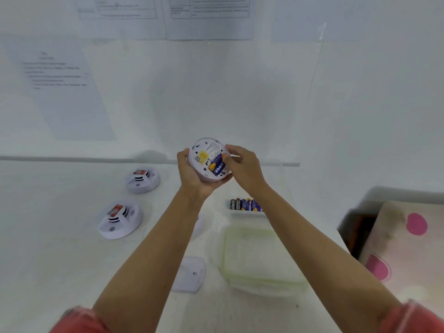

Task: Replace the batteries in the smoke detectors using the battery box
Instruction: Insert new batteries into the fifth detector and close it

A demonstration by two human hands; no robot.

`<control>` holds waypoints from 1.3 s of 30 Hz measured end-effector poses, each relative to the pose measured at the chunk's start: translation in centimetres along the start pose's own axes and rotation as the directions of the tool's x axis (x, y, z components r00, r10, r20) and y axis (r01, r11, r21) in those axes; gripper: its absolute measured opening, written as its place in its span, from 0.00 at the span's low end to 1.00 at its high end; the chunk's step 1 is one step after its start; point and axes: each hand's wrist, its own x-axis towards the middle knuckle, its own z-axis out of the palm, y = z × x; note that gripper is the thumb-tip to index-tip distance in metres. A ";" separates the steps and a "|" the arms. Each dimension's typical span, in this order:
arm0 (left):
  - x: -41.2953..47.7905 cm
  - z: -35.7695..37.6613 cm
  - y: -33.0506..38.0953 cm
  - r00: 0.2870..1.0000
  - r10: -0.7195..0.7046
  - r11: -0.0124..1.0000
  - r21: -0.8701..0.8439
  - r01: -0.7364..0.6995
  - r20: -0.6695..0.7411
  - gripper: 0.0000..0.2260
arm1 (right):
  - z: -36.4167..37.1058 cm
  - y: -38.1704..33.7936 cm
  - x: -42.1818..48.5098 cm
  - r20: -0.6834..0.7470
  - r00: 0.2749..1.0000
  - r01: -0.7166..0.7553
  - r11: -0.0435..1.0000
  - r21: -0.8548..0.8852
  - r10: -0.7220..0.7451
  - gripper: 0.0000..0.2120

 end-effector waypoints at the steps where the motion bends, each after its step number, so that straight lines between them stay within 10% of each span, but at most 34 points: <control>1: -0.6 -0.6 0.3 1.000 -0.007 1.000 0.000 0.007 -0.008 0.25 | 0.6 -0.1 -0.5 0.002 1.000 -0.013 1.000 0.006 0.013 0.13; 12: -10.3 -8.9 5.1 0.993 -0.102 0.992 0.070 0.106 -0.062 0.21 | 6.7 -1.7 -10.5 0.012 0.963 -0.262 0.948 -0.182 0.268 0.14; 21: -16.0 -14.3 7.4 0.979 -0.179 0.980 0.066 0.186 -0.096 0.20 | 9.3 -2.1 -18.0 0.350 0.826 -0.040 0.666 -0.745 0.441 0.32; 30: -17.5 -15.6 8.0 0.978 -0.182 0.979 0.072 0.190 -0.100 0.21 | 8.6 -2.9 -18.1 0.387 0.872 0.105 0.658 -0.746 0.300 0.27; 39: -17.8 -13.0 7.4 0.979 -0.200 0.980 0.003 0.200 -0.031 0.22 | 9.9 -8.6 -17.0 0.217 0.976 0.032 0.960 -0.278 0.030 0.20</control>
